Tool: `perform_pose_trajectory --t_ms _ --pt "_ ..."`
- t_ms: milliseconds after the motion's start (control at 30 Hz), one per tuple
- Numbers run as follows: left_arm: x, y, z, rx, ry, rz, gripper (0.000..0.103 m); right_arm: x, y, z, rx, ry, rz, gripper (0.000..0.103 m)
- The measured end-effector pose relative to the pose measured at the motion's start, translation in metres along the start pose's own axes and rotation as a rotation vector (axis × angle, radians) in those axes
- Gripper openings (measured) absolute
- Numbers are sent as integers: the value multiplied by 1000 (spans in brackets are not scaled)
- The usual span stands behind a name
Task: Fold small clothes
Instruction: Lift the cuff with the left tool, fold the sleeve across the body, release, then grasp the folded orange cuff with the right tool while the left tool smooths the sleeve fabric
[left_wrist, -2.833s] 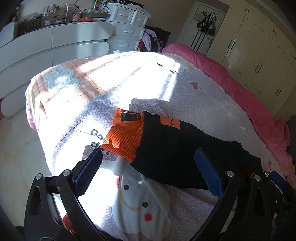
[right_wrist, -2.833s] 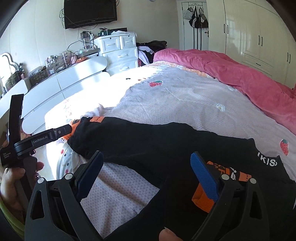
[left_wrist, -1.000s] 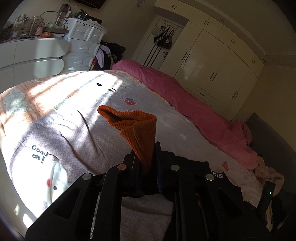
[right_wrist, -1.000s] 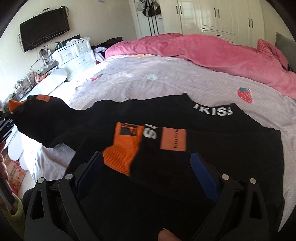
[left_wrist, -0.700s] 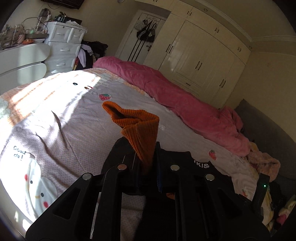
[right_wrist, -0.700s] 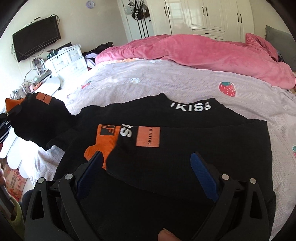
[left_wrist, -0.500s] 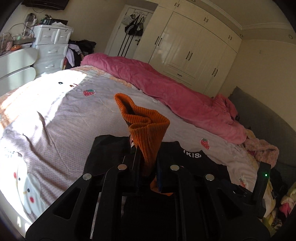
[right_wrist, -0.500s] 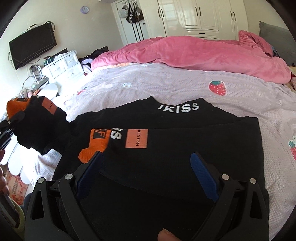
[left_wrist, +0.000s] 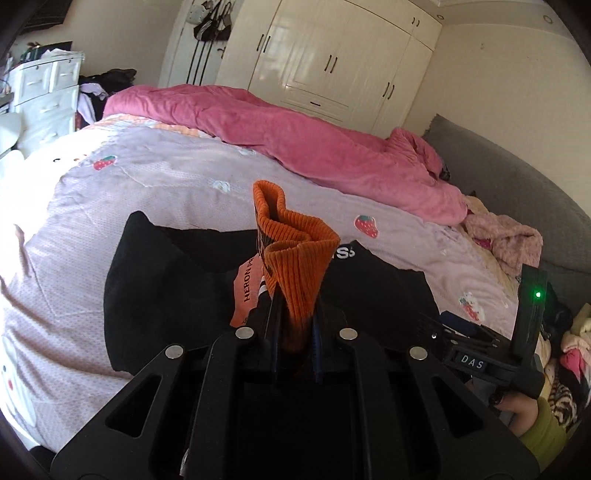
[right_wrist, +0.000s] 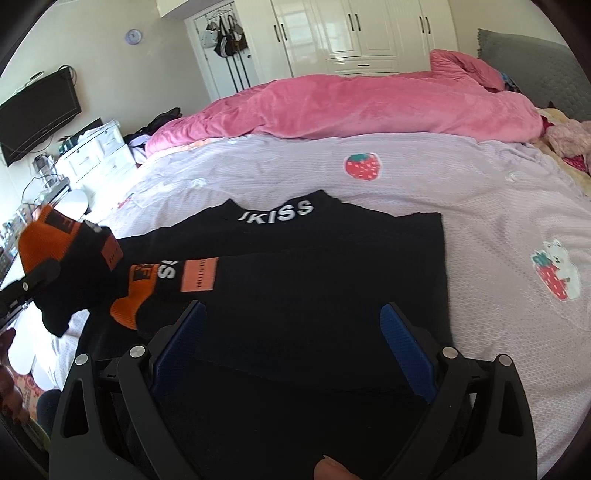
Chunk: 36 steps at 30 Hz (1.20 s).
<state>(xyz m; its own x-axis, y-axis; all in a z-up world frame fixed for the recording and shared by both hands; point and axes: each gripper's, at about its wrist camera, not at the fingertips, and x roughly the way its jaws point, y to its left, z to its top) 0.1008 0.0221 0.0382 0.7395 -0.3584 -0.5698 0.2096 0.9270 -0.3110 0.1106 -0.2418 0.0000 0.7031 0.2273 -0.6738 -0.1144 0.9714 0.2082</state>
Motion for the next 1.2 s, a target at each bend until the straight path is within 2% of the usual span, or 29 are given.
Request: perform_pose_trajectory --t_ms 367,467,567,733,867,1033,1200 --pt "30 -20 -18 45 101 -65 8 -8 -19 -4 32 -5 -24 94" --pt "28 -20 -18 42 108 -81 8 -8 -18 -4 31 -3 -21 94" --pt "23 -20 -18 35 102 -101 16 -7 -15 -5 25 5 -16 94" --pt "13 -13 -13 18 77 -102 17 -3 -6 -5 13 20 4 94" --pt "2 1 -9 -4 48 -60 18 1 3 -7 2 45 38 94" --pt "-8 24 -3 -16 18 58 32 13 20 -19 -19 107 109 94" --pt "-16 52 1 -69 9 108 39 28 45 -31 -69 148 144 94"
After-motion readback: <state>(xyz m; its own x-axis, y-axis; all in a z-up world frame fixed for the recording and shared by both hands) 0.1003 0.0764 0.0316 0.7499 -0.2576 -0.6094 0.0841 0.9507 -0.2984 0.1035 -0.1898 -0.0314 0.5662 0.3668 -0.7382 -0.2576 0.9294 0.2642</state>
